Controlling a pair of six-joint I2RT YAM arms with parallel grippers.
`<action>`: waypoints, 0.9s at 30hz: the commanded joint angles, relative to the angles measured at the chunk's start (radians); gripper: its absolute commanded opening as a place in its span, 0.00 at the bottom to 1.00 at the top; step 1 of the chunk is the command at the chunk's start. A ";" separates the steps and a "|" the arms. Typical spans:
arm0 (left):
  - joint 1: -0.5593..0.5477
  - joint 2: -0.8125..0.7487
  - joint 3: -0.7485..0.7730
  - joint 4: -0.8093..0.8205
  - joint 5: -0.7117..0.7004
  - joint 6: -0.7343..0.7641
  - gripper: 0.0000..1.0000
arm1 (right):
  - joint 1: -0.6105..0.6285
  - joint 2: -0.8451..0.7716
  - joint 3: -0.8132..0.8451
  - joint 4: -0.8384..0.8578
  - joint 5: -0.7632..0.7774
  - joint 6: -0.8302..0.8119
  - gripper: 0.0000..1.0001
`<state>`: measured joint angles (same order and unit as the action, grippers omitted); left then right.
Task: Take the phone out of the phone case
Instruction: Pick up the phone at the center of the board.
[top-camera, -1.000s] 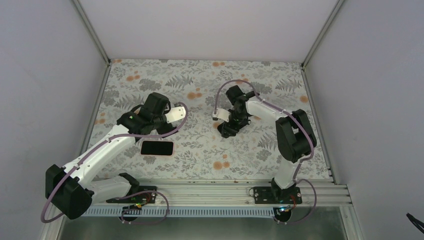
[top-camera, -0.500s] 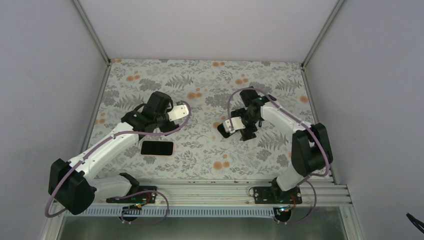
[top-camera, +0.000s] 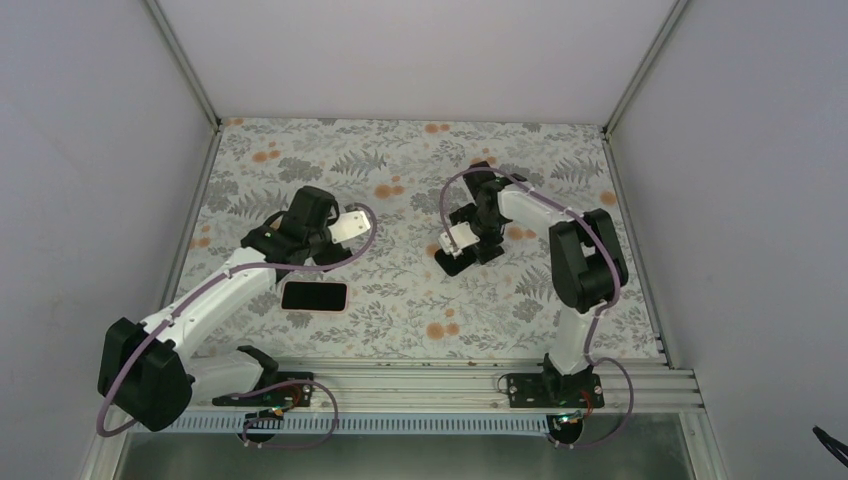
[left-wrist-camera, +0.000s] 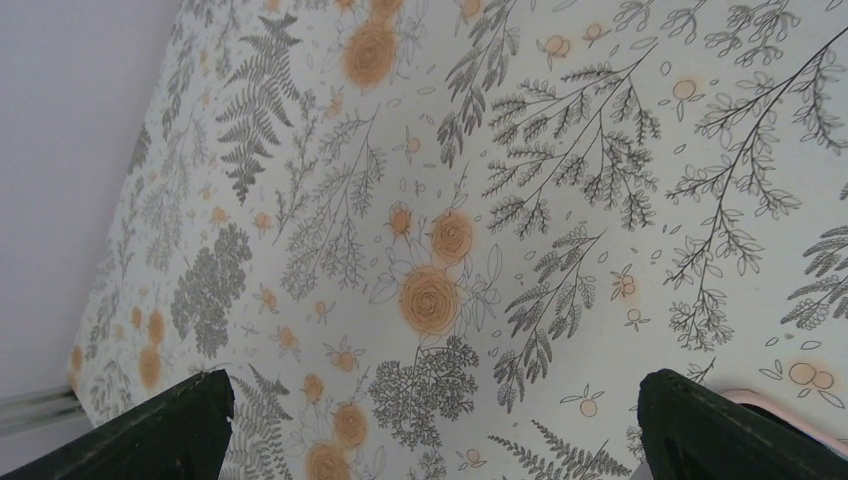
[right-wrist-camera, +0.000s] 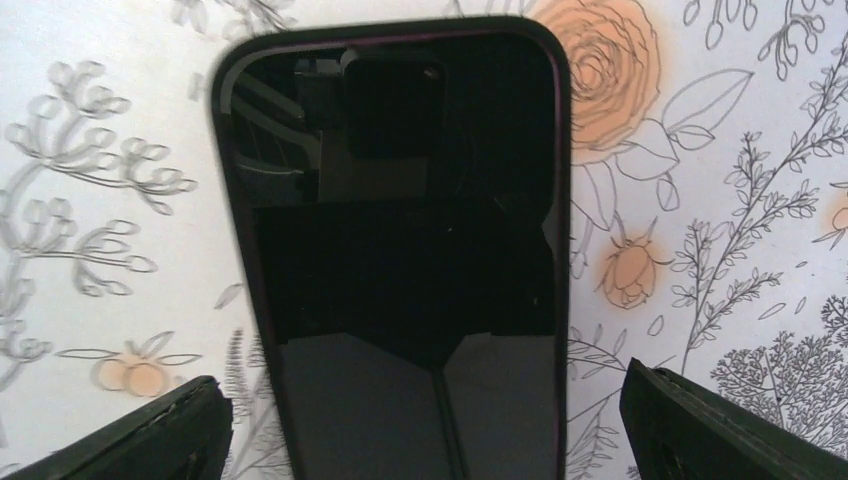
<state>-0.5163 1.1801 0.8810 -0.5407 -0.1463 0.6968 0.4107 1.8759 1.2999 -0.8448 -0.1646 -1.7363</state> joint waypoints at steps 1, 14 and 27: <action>0.027 -0.010 -0.023 0.046 0.030 0.026 1.00 | -0.004 0.060 0.042 0.016 0.041 -0.024 1.00; 0.064 0.034 -0.019 0.051 0.128 0.042 1.00 | -0.003 0.174 0.107 0.009 0.061 -0.027 0.99; 0.071 0.068 0.014 0.011 0.189 0.048 1.00 | -0.004 0.281 0.238 -0.149 0.073 0.038 0.69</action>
<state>-0.4507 1.2335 0.8661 -0.5140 0.0017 0.7425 0.4110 2.0979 1.5345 -0.9867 -0.0998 -1.7329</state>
